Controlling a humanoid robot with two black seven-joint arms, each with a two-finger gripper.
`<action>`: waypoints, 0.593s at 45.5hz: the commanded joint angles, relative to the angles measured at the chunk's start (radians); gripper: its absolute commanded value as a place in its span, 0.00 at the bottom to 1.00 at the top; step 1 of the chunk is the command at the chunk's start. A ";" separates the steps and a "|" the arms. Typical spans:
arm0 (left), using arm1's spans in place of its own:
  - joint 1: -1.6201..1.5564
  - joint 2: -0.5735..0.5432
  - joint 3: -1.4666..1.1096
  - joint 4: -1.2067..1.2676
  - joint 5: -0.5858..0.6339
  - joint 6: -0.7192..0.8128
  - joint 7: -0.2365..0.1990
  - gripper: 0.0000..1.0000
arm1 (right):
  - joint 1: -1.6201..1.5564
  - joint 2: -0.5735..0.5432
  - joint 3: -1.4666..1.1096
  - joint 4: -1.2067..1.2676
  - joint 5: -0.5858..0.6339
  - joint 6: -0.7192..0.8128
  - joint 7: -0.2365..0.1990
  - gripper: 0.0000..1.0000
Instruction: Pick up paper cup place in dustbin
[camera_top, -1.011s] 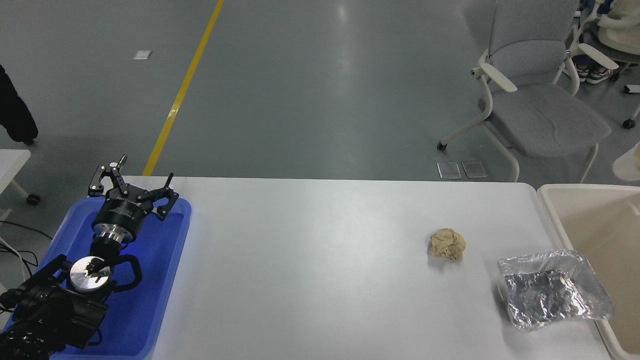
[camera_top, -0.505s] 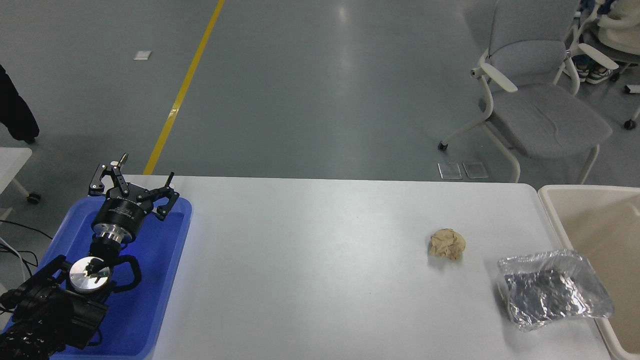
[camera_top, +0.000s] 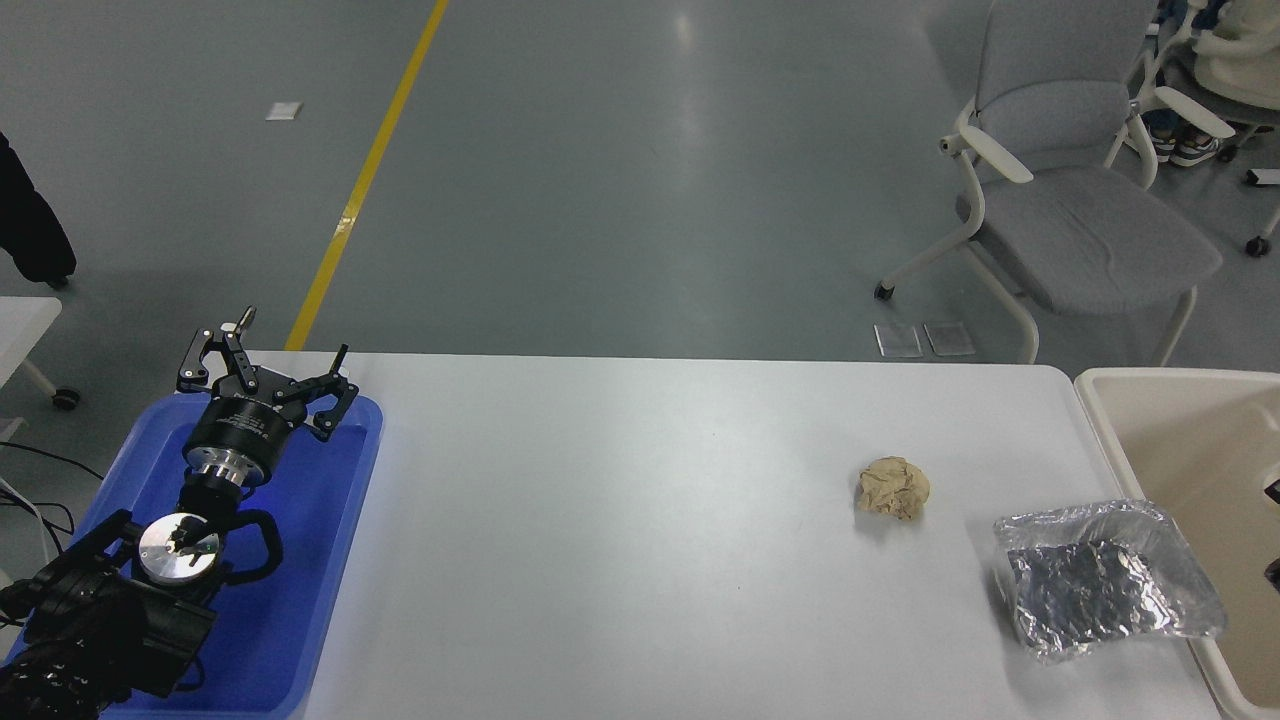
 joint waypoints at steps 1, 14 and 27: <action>0.000 0.000 0.000 0.000 0.001 0.000 0.000 1.00 | -0.028 0.018 0.012 -0.011 0.014 -0.013 0.000 0.00; 0.000 0.000 0.000 0.000 -0.001 0.000 0.000 1.00 | -0.028 0.018 0.012 -0.011 0.014 -0.013 0.000 0.00; 0.000 0.000 0.000 0.000 -0.001 0.000 0.000 1.00 | -0.027 0.017 0.010 -0.013 0.014 -0.024 0.000 0.99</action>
